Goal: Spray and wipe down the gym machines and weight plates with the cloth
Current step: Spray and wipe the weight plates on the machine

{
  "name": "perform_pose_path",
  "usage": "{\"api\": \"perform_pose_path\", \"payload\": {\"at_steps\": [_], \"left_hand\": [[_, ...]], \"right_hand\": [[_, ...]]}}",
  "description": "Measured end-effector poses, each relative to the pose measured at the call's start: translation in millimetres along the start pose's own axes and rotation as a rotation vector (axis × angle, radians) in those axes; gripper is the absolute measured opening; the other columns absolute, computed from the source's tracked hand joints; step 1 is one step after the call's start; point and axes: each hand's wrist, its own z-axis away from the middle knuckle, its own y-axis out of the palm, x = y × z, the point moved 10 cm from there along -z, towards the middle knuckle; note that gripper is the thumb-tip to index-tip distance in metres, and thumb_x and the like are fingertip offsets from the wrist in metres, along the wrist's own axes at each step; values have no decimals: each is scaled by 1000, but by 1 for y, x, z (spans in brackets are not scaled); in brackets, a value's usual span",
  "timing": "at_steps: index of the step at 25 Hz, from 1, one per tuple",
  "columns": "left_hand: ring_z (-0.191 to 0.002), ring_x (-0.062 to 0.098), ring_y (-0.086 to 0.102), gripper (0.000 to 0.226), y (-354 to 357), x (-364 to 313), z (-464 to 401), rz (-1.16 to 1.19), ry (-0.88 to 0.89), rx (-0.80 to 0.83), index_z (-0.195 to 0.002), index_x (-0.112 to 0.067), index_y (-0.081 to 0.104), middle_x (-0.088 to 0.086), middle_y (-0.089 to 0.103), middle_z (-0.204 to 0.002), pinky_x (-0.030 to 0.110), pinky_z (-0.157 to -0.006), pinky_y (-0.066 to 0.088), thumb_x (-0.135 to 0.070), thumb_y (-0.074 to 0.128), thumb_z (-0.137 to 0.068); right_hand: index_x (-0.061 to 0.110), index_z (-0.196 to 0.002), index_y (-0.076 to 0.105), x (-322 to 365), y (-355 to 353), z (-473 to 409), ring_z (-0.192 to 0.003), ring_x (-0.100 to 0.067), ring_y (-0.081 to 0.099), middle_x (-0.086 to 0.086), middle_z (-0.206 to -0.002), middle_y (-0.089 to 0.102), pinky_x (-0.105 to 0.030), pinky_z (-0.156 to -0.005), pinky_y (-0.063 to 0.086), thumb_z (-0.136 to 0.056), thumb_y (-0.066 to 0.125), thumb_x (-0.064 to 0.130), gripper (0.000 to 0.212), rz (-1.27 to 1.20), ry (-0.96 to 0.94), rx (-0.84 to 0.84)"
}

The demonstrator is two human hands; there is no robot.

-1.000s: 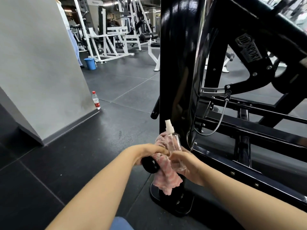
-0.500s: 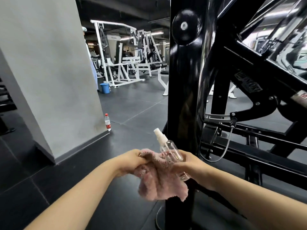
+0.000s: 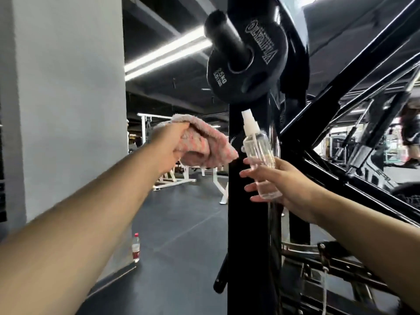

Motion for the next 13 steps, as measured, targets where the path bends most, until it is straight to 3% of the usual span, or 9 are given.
{"api": "perform_pose_path", "payload": {"at_steps": [5,6,9,10,13], "left_hand": [[-57,11,65,37,42,-131,-12,165,269,98,-69,-12,63,2,66,-56,24,-52,54,-20,43,-99],[-61,12,66,41,54,-152,-15,120,323,126,-66,-15,64,2,67,-61,26,-59,55,-22,42,-99],[-87,22,63,24,88,-191,-30,-186,433,139,-78,-23,58,6,63,-90,39,-86,52,-28,44,-98],[-82,22,60,20,100,-195,-33,-298,453,154,-80,-25,56,5,60,-89,37,-82,52,-29,46,-97],[-56,7,52,13,135,-201,-43,-544,537,263,-74,-25,58,-7,59,-67,18,-48,37,-27,52,-86]], "right_hand": [[25,-113,48,102,-27,-36,-71,-17,59,-4,-99,57,-32,-59,57,-85,63,17,33,21,-193,-92],[26,-113,45,119,-30,-42,-70,-17,59,-4,-98,55,-32,-55,56,-86,63,20,33,40,-226,-101],[30,-115,39,148,-41,-56,-67,-18,60,-1,-99,52,-29,-48,53,-87,62,24,37,112,-266,-138],[31,-113,39,152,-45,-60,-64,-18,60,-1,-101,53,-28,-47,52,-86,62,25,36,129,-272,-150],[28,-111,41,162,-63,-77,-61,-15,58,-1,-98,58,-25,-45,50,-84,65,22,36,161,-299,-213]]}}
